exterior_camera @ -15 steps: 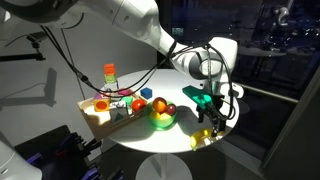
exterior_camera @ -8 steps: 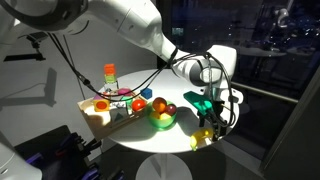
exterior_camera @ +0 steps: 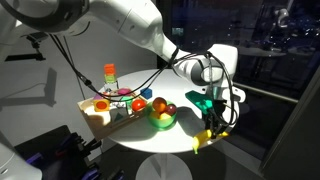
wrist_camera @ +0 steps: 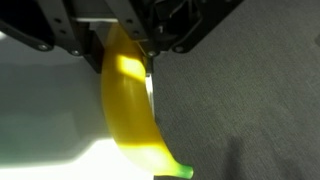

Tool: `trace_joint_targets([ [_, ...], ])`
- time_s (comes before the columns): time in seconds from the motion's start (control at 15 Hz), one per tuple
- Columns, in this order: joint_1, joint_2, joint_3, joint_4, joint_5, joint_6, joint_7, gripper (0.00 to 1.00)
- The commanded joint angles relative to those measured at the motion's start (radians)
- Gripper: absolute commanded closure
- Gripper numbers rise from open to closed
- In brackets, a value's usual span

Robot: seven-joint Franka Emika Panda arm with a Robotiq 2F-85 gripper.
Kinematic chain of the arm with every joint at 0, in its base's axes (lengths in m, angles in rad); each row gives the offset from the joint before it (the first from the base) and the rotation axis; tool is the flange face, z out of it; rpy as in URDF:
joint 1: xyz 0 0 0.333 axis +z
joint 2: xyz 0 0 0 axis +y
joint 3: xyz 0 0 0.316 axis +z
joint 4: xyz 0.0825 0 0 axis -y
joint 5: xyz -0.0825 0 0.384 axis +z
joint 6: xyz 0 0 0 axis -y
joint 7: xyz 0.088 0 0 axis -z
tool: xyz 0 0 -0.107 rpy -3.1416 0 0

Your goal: Put the banana in the wooden crate

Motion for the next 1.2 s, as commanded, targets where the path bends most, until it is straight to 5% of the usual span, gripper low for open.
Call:
trace_joint_targets([
  [0.0, 0.017, -0.046, -0.007, -0.008, -0.011, -0.023, 0.026, 0.83],
  [1.13, 0.140, -0.422, 0.030, -0.238, -0.001, -0.123, 0.074, 0.83],
])
